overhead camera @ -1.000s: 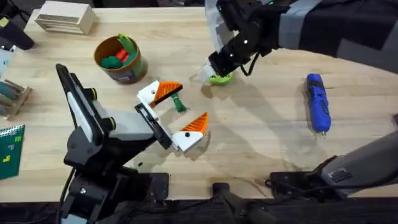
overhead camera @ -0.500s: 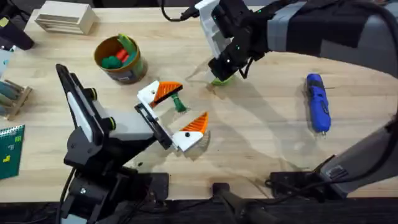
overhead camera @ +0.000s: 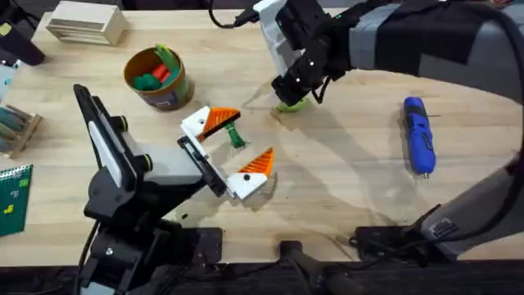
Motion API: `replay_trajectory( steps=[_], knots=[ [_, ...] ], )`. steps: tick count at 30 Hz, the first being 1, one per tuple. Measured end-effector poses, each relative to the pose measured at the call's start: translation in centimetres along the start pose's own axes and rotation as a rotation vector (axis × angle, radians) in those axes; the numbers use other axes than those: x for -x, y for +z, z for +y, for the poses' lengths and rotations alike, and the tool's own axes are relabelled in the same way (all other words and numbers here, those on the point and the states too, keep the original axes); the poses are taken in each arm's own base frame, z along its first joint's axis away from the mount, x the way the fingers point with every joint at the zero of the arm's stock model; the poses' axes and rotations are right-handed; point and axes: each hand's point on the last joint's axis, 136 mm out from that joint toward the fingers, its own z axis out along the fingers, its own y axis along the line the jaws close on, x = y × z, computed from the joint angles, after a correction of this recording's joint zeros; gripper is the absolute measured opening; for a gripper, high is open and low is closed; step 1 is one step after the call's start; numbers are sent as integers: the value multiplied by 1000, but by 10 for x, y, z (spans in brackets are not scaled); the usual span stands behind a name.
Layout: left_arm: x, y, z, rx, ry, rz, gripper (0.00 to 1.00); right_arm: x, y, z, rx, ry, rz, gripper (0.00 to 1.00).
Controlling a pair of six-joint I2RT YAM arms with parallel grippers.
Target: Pick up the gripper from the table and insert it into the empty holder that is missing its gripper. Then pick up a screw, insert it into the mounting hole, and use the screwdriver to tighten it. Finally, clean up the table by picking up the vegetable and placing it into the bucket.
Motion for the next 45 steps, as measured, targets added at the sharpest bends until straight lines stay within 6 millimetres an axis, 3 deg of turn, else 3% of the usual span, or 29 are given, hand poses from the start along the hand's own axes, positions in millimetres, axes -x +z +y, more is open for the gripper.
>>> replay_trajectory(
  steps=[6,14,25,33,39,45],
  knots=[
    [0,0,0,0,0,0,987,-5,10,0,3,2,25,144],
    [0,0,0,0,0,0,987,-3,10,-1,-2,2,21,12],
    [0,0,0,0,0,0,987,-4,5,-2,-5,3,26,7],
    [0,0,0,0,0,0,987,18,-47,0,-11,-2,-29,7],
    [0,0,0,0,0,0,987,18,-85,5,-4,-5,8,7],
    [0,0,0,0,0,0,987,33,-122,33,21,-69,-12,7]
  ],
)
